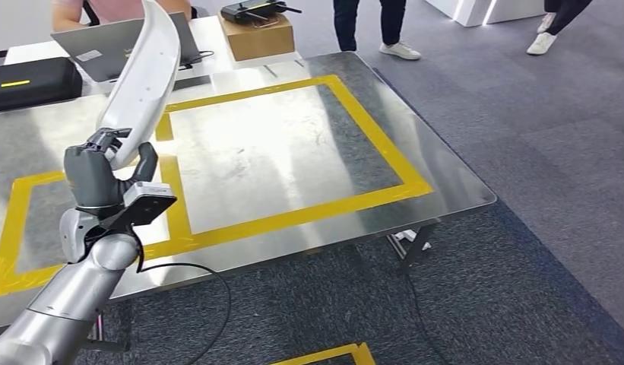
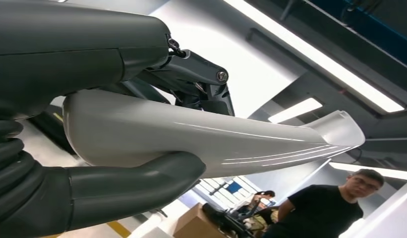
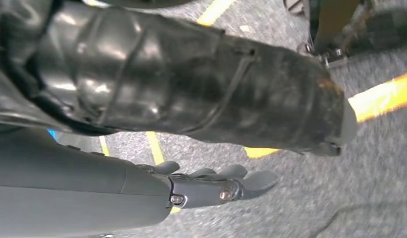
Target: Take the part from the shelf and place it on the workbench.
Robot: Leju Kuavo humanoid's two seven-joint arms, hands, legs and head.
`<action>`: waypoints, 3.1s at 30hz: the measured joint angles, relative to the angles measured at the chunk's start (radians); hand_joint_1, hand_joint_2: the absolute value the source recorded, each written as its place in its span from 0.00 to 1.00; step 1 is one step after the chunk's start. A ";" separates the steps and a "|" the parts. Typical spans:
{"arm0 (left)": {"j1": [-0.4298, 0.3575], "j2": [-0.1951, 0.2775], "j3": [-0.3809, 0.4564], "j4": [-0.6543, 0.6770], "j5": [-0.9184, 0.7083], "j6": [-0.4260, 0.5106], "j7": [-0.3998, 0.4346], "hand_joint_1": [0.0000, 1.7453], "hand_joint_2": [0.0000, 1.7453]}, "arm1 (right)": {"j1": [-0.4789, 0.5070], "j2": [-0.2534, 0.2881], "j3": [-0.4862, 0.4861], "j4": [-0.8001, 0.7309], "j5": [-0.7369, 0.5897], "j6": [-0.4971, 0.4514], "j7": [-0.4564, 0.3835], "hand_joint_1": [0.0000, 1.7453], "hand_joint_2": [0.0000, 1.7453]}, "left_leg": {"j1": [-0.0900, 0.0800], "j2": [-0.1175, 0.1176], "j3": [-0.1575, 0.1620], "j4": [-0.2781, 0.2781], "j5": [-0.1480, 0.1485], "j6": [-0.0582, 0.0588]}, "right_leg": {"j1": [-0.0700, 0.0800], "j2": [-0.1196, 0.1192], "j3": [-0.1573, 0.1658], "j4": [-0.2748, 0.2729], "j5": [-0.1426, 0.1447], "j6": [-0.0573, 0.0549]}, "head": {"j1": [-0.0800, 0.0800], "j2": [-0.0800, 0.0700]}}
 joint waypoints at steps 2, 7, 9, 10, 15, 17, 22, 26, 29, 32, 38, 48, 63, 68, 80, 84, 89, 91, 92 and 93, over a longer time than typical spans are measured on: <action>0.002 -0.001 0.000 0.000 0.000 0.000 0.000 1.00 1.00 | 0.001 0.000 -0.002 0.000 0.000 0.000 0.001 0.00 0.00 | 0.005 0.009 -0.052 0.097 -0.025 -0.005 | 0.001 -0.007 0.005 0.000 -0.005 -0.002 | 0.000 0.000; 0.001 0.000 0.000 0.000 0.000 0.000 0.000 1.00 1.00 | 0.000 0.000 -0.006 0.000 0.000 0.001 0.000 0.00 0.00 | 0.001 0.018 0.036 -0.104 0.101 0.011 | 0.004 -0.018 0.023 0.000 -0.020 0.009 | 0.001 0.000; -0.001 0.001 0.000 0.000 0.000 0.000 0.000 1.00 1.00 | -0.001 0.000 -0.006 0.000 0.000 0.002 0.000 0.00 0.00 | -0.004 0.023 0.058 -0.149 0.097 0.016 | 0.007 -0.020 0.021 -0.001 -0.022 0.016 | 0.002 0.000; -0.001 0.000 0.000 0.000 0.000 0.000 0.000 1.00 1.00 | -0.002 0.000 -0.006 0.000 0.001 0.003 -0.001 0.00 0.00 | -0.005 0.022 0.060 -0.158 0.096 0.015 | 0.007 -0.021 0.020 -0.001 -0.022 0.017 | 0.002 0.000; 0.000 0.004 0.001 0.000 -0.001 -0.001 0.000 1.00 1.00 | -0.001 0.000 -0.006 0.000 0.007 0.006 -0.015 0.00 0.00 | -0.004 0.019 0.062 -0.161 0.093 0.015 | 0.007 -0.024 0.028 -0.015 -0.019 0.020 | 0.005 0.000; 0.000 0.004 0.001 0.000 -0.002 -0.002 0.000 1.00 1.00 | -0.002 0.000 -0.006 0.000 0.012 0.006 -0.020 0.00 0.00 | -0.004 0.019 0.063 -0.161 0.092 0.018 | 0.007 -0.024 0.030 -0.019 -0.018 0.024 | 0.005 0.000; -0.001 0.006 0.001 0.000 -0.002 -0.003 0.000 1.00 1.00 | -0.001 0.000 -0.005 0.000 0.030 0.003 -0.021 0.00 0.00 | -0.005 0.019 0.063 -0.161 0.093 0.024 | 0.006 -0.024 0.032 -0.025 -0.013 0.031 | 0.005 0.000; -0.001 0.007 0.001 0.000 -0.003 -0.003 0.000 1.00 1.00 | -0.002 0.000 -0.003 0.000 0.041 0.001 -0.021 0.00 0.00 | -0.006 0.019 0.062 -0.160 0.093 0.027 | 0.005 -0.024 0.033 -0.026 -0.011 0.034 | 0.005 0.000; -0.001 0.011 0.001 0.000 -0.003 -0.003 0.000 1.00 1.00 | -0.002 0.002 -0.001 0.000 0.048 0.001 -0.020 0.00 0.00 | -0.012 0.018 0.064 -0.162 0.092 0.043 | 0.001 -0.026 0.038 -0.037 -0.006 0.049 | 0.004 0.000; -0.004 0.012 0.002 -0.001 -0.003 -0.003 0.000 1.00 1.00 | -0.004 0.002 0.000 0.000 0.052 0.002 -0.020 0.00 0.00 | -0.004 0.020 0.091 -0.206 0.110 0.060 | 0.003 -0.019 0.027 -0.010 -0.030 0.054 | 0.008 0.000; -0.002 0.008 0.002 0.000 -0.004 -0.004 0.001 1.00 1.00 | 0.001 0.002 0.001 0.000 0.052 0.002 -0.017 0.00 0.00 | 0.003 0.011 0.102 -0.214 0.109 0.056 | -0.002 -0.009 -0.105 0.207 -0.083 0.059 | 0.014 0.000; -0.002 0.010 0.004 0.000 -0.007 -0.004 0.002 1.00 1.00 | -0.001 0.002 0.000 0.000 0.059 -0.008 -0.022 0.00 0.00 | 0.012 0.007 0.055 -0.097 0.038 -0.003 | -0.008 -0.003 0.001 -0.008 0.011 0.015 | 0.013 0.000; 0.007 0.008 0.005 -0.003 -0.006 -0.004 0.005 1.00 1.00 | -0.003 0.002 0.000 0.000 0.069 -0.010 -0.023 0.00 0.00 | -0.001 0.023 0.094 -0.187 0.091 0.020 | 0.006 -0.028 0.022 -0.029 0.001 0.010 | 0.017 0.000; 0.008 0.007 0.006 -0.002 -0.005 -0.006 0.006 1.00 1.00 | -0.004 0.002 0.000 0.000 0.071 -0.009 -0.023 0.00 0.00 | -0.005 0.022 0.097 -0.188 0.090 0.026 | 0.005 -0.027 0.034 -0.040 0.009 -0.014 | 0.026 0.000; 0.007 0.008 0.007 -0.002 -0.012 -0.006 0.011 1.00 1.00 | -0.002 0.002 0.000 0.000 0.083 0.001 -0.023 0.00 0.00 | -0.008 0.022 0.094 -0.185 0.090 0.033 | -0.001 -0.027 0.037 -0.051 0.012 0.044 | 0.027 0.000; 0.007 0.007 0.006 -0.002 -0.015 -0.006 0.012 1.00 1.00 | -0.002 0.002 0.000 0.000 0.086 0.002 -0.023 0.00 0.00 | -0.006 0.022 0.094 -0.185 0.090 0.033 | 0.001 -0.027 0.037 -0.051 0.012 0.044 | 0.027 0.000; 0.007 0.007 0.006 -0.001 -0.018 -0.006 0.016 1.00 1.00 | -0.002 0.002 0.000 0.000 0.090 0.002 -0.022 0.00 0.00 | -0.004 0.022 0.094 -0.185 0.090 0.032 | 0.002 -0.027 0.037 -0.050 0.011 0.044 | 0.027 0.000; 0.006 0.007 0.006 0.000 -0.018 -0.006 0.016 1.00 1.00 | -0.002 0.002 0.000 0.000 0.090 0.002 -0.022 0.00 0.00 | -0.004 0.022 0.094 -0.185 0.090 0.032 | 0.002 -0.027 0.037 -0.050 0.011 0.043 | 0.027 0.000; 0.006 0.007 0.006 0.000 -0.018 -0.006 0.017 1.00 1.00 | -0.002 0.002 0.000 0.000 0.090 0.002 -0.022 0.00 0.00 | -0.004 0.022 0.094 -0.185 0.090 0.032 | 0.002 -0.027 0.037 -0.050 0.011 0.043 | 0.027 0.000; 0.006 0.007 0.006 0.000 -0.018 -0.006 0.017 1.00 1.00 | -0.002 0.002 0.000 0.000 0.090 0.002 -0.022 0.00 0.00 | -0.004 0.022 0.094 -0.185 0.090 0.032 | 0.002 -0.027 0.037 -0.050 0.011 0.043 | 0.027 0.000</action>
